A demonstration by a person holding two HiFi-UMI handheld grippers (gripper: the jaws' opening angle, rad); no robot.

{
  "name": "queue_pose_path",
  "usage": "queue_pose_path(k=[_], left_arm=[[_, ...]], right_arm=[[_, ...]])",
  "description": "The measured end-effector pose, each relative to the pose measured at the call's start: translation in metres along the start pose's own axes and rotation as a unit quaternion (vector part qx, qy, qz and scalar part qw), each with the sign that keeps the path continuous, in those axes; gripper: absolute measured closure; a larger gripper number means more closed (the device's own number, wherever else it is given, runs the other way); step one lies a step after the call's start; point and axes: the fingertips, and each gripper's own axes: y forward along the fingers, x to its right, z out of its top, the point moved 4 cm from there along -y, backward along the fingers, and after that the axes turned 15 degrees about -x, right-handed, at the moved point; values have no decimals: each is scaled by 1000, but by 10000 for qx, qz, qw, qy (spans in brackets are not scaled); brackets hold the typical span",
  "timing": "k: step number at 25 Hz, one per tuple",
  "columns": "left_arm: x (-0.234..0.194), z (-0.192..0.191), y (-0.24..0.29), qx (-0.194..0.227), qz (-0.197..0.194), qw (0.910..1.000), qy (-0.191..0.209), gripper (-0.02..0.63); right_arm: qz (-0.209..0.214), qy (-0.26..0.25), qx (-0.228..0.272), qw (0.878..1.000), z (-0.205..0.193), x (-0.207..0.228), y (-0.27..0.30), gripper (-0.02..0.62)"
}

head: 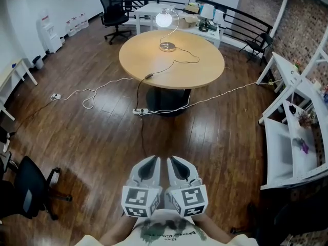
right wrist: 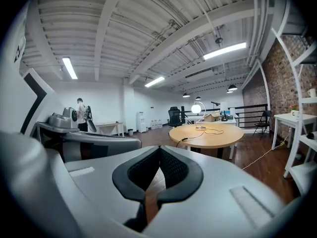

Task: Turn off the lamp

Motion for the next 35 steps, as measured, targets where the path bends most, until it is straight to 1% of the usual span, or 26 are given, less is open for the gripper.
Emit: queue_pose_path(k=[7, 13, 19, 24, 27, 31, 35], left_arm=[[-2, 44, 67, -175, 79, 9998, 57, 607], [-1, 78, 107, -95, 205, 9997, 98, 607], [6, 100, 151, -127, 350, 9992, 112, 607], [16, 116, 187, -145, 412, 9990, 96, 607], [19, 119, 201, -201, 443, 9988, 89, 607], [16, 119, 211, -314, 561, 9979, 75, 607], [13, 132, 221, -262, 628, 9976, 129, 607]], right_arm=[[190, 81, -33, 9998, 33, 57, 43, 595], [410, 52, 31, 9991, 60, 93, 71, 595], [586, 79, 98, 9982, 74, 136, 94, 595], [721, 38, 41, 9974, 84, 171, 107, 595], [727, -47, -11, 9973, 86, 192, 114, 595], [770, -46, 8, 9970, 91, 207, 123, 595], [867, -97, 34, 9962, 96, 212, 132, 595]])
